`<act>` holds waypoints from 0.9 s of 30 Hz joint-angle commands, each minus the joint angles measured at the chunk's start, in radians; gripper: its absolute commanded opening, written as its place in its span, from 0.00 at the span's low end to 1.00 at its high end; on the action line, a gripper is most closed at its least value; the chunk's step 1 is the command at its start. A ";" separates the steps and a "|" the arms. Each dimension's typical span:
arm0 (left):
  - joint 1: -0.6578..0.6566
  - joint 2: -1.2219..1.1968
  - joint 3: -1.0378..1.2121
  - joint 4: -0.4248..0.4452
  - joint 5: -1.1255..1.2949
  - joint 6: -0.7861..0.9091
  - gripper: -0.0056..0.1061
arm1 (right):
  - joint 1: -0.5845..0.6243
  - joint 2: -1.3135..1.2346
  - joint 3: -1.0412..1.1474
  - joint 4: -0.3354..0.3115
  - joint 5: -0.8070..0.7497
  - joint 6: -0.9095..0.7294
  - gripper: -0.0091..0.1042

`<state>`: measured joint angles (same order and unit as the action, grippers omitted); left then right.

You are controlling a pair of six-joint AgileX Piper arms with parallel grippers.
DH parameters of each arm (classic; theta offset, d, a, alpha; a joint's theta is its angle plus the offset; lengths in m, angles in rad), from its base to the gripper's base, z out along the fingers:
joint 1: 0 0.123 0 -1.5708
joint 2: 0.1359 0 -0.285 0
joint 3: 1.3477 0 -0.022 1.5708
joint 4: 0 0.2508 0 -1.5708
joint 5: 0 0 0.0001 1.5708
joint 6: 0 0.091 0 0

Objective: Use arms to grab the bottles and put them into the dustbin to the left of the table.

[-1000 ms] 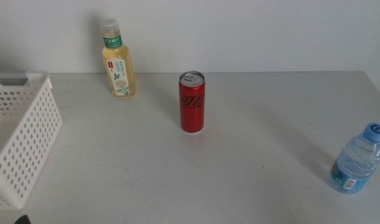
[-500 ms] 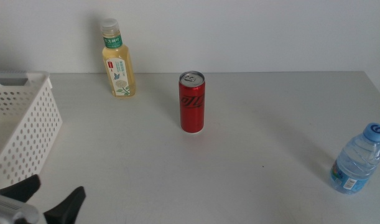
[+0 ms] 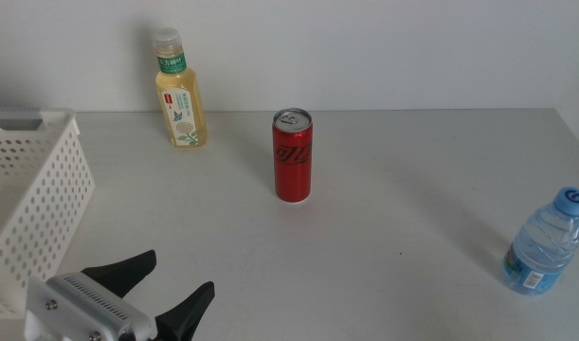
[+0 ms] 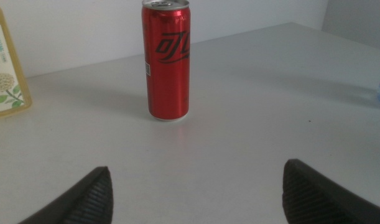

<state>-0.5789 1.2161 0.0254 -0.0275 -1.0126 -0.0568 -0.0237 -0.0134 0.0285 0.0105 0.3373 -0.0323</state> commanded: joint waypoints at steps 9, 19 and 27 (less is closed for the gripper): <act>-0.007 0.202 0.004 -0.022 -0.302 -0.020 0.89 | -0.006 -0.021 -0.009 -0.011 -0.066 -0.005 0.91; -0.007 0.221 0.004 -0.045 -0.302 -0.055 0.89 | -0.006 -0.021 -0.009 -0.011 -0.066 -0.005 0.91; -0.007 0.249 -0.104 -0.050 -0.265 -0.047 0.89 | -0.006 -0.021 -0.009 -0.011 -0.066 -0.005 0.91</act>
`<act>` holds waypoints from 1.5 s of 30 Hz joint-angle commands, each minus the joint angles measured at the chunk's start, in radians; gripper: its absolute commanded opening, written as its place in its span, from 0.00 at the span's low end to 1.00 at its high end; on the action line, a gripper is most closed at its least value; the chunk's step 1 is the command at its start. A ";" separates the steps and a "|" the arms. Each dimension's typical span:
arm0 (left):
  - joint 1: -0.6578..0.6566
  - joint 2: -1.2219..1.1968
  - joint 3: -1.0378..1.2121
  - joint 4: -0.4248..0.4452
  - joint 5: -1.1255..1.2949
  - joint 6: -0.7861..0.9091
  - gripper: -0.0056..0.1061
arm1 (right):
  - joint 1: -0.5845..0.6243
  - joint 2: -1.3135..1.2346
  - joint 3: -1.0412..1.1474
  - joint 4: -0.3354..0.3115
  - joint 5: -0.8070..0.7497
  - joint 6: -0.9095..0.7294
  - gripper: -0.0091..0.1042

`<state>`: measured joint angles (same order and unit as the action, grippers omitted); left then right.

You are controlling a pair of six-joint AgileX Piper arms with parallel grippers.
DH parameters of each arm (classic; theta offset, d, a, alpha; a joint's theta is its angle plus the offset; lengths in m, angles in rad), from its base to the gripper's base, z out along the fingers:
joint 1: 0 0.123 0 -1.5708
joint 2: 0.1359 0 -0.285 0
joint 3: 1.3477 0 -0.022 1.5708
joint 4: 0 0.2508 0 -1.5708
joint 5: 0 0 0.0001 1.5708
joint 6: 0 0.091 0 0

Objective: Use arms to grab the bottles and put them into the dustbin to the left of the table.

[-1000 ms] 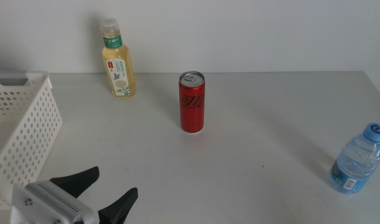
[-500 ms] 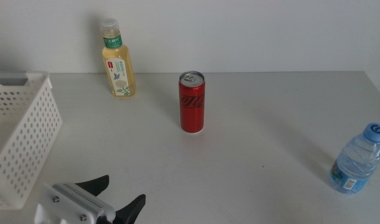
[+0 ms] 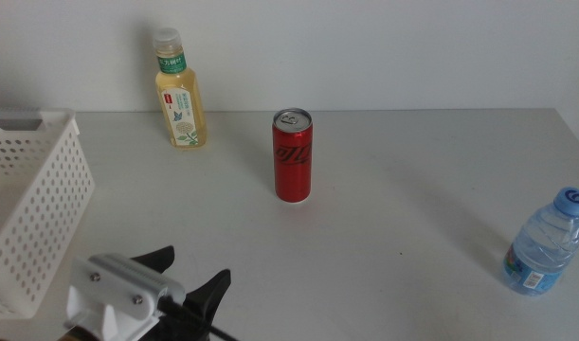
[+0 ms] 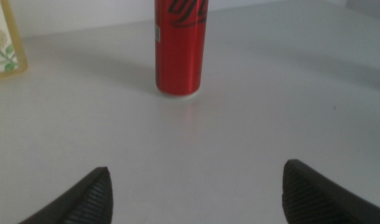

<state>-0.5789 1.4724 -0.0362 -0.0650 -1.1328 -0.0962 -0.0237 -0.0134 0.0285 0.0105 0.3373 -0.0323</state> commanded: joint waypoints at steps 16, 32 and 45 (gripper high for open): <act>0.113 0.240 -0.579 0.173 0.173 0.011 0.89 | -0.006 -0.021 -0.009 -0.011 -0.066 -0.005 0.91; 0.162 0.501 -0.914 0.369 0.204 -0.159 0.89 | -0.006 -0.021 -0.009 -0.011 -0.066 -0.005 0.91; 0.162 0.635 -1.117 0.433 0.271 -0.310 0.72 | -0.006 -0.021 -0.009 -0.011 -0.066 -0.005 0.91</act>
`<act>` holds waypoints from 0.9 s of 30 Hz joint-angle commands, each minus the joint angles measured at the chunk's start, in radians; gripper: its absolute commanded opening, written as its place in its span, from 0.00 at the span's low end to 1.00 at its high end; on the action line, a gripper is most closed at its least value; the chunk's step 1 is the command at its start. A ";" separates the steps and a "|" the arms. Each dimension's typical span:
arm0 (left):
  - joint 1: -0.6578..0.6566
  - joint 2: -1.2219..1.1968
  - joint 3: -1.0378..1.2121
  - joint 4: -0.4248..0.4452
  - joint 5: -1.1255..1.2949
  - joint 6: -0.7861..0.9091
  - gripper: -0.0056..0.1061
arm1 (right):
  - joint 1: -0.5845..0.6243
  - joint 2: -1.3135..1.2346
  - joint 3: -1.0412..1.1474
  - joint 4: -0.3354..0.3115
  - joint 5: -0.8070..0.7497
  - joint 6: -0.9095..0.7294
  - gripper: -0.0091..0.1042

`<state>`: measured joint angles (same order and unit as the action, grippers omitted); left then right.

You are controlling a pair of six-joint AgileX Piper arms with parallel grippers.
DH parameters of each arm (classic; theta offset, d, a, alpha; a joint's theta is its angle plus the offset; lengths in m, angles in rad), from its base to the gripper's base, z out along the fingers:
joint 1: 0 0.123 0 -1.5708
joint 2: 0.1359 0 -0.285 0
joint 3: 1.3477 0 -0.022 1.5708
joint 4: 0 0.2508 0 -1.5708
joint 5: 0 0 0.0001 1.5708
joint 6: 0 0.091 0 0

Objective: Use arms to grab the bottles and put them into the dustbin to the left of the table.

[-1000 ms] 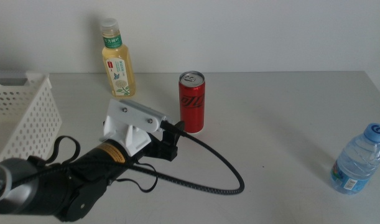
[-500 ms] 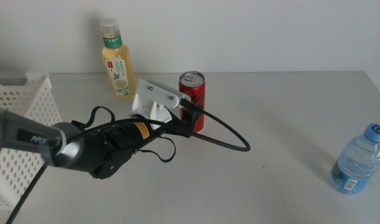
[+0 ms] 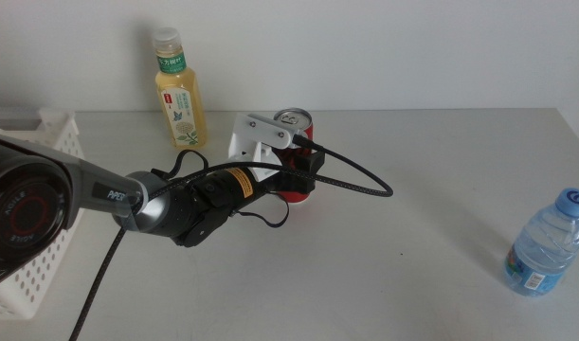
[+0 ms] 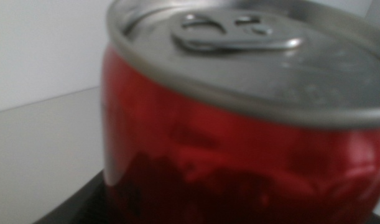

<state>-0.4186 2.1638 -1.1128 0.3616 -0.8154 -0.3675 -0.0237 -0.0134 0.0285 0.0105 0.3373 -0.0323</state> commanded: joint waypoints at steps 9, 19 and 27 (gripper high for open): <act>0.001 -0.108 -0.059 0.020 0.062 -0.038 0.16 | -0.006 -0.021 -0.009 -0.011 -0.066 -0.005 0.91; 0.001 -0.343 -0.059 0.018 0.414 -0.037 0.09 | -0.006 -0.021 -0.009 -0.011 -0.066 -0.005 0.91; 0.002 -0.572 -0.059 0.018 0.711 -0.009 0.09 | -0.006 -0.021 -0.009 -0.011 -0.066 -0.005 0.91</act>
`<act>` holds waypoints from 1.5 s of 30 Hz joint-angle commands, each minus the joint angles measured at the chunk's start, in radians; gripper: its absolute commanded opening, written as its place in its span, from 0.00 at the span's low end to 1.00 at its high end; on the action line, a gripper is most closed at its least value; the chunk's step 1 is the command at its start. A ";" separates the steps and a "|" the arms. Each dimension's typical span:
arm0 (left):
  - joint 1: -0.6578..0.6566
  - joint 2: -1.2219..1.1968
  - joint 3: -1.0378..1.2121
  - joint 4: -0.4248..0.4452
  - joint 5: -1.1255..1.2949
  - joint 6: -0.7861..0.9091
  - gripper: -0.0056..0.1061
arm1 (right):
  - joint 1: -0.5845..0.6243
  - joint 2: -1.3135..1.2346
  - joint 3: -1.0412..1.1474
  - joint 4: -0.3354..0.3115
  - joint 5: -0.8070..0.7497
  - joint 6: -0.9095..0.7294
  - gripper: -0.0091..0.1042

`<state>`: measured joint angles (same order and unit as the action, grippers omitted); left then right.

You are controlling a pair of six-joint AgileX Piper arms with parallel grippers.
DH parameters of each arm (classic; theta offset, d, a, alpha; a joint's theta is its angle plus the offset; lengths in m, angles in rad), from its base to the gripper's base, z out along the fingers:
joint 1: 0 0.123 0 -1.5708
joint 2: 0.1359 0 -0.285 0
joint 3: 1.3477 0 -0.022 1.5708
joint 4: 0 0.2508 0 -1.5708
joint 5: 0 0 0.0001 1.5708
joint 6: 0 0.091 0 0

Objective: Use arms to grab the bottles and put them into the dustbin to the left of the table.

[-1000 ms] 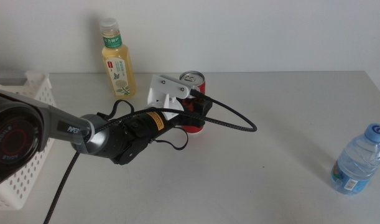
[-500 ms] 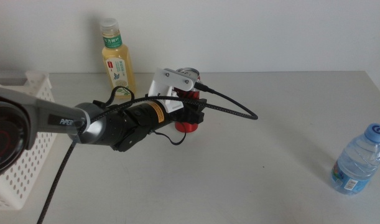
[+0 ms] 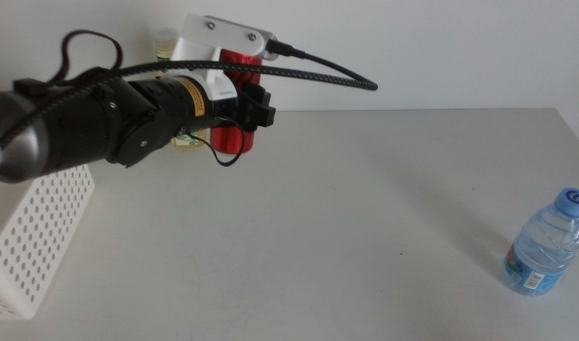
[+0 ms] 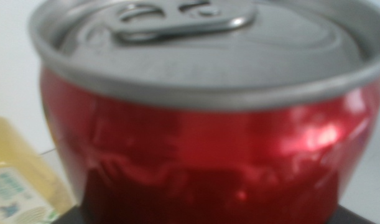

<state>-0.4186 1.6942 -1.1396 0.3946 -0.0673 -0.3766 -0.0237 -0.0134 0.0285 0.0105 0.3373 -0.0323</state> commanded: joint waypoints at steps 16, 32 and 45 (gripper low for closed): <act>0.356 -0.233 -0.351 -0.339 0.917 0.553 0.09 | -0.006 -0.021 -0.009 -0.011 -0.066 -0.005 0.91; 0.670 -0.092 -0.390 -0.328 1.025 0.645 0.09 | -0.006 -0.021 -0.009 -0.011 -0.066 -0.005 0.91; 0.671 0.110 -0.390 -0.329 1.042 0.668 0.09 | -0.006 -0.021 -0.009 -0.011 -0.066 -0.005 0.91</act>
<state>0.2494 1.8463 -1.4894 0.0607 1.0054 0.2898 -0.0237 -0.0134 0.0285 0.0105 0.3373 -0.0323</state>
